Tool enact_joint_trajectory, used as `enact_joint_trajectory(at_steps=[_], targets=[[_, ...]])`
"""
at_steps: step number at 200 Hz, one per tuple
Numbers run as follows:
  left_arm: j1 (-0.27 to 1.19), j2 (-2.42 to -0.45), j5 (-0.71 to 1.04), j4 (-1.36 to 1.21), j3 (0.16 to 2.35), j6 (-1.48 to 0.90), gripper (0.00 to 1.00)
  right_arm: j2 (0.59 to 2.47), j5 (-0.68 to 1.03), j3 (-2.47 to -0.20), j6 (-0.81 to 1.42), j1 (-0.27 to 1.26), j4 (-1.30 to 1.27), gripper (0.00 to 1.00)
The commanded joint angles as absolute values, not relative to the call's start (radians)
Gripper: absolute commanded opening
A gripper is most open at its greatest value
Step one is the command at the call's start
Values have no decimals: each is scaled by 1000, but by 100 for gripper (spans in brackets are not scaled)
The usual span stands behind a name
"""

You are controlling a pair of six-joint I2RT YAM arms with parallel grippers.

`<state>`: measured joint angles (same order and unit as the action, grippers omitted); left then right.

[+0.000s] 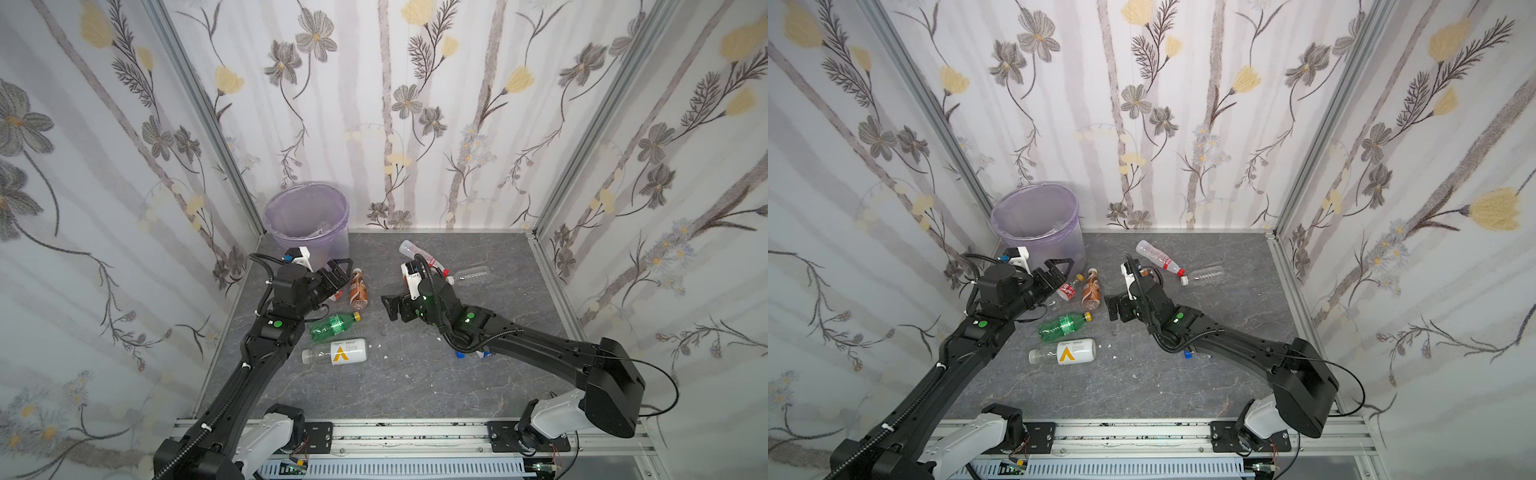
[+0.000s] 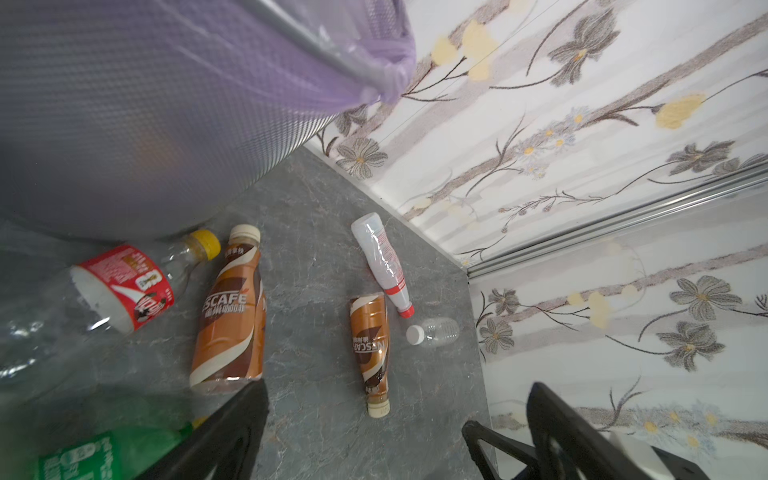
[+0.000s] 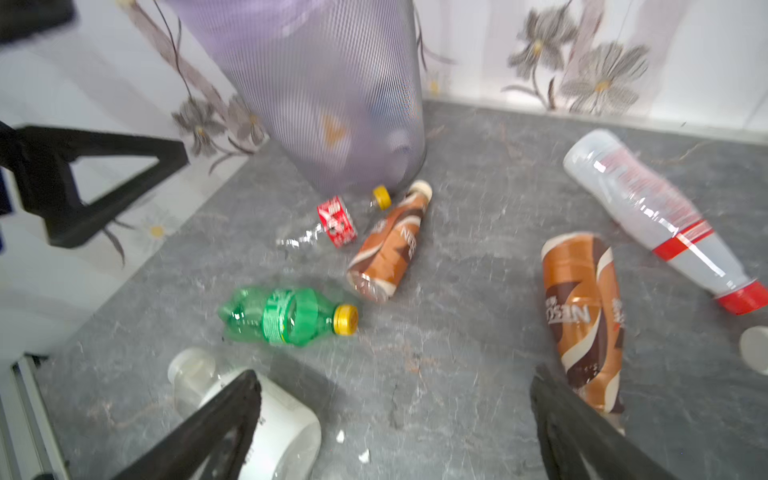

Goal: Throw the plastic bottles in the bin
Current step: 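Reach the right gripper to the white bottle with yellow chevron while the left arm returns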

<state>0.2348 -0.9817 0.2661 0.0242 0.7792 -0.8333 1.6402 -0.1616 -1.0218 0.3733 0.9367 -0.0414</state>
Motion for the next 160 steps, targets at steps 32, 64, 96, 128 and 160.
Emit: enact_joint_trajectory(at_steps=[32, 64, 96, 128, 160], targets=[[168, -880, 358, -2, 657, -951, 100, 1737, -116, -997, 331, 1027, -111, 100], [115, -849, 405, -3, 585, -992, 100, 1807, -112, -1031, 297, 1090, -116, 100], [40, -810, 441, -3, 538, -986, 100, 1864, -107, -1063, 285, 1149, -123, 100], [-56, -796, 499, -3, 531, -983, 100, 1925, -101, -1092, 273, 1186, -153, 100], [-81, -786, 526, -5, 530, -964, 100, 1989, -107, -1137, 244, 1202, -158, 100]])
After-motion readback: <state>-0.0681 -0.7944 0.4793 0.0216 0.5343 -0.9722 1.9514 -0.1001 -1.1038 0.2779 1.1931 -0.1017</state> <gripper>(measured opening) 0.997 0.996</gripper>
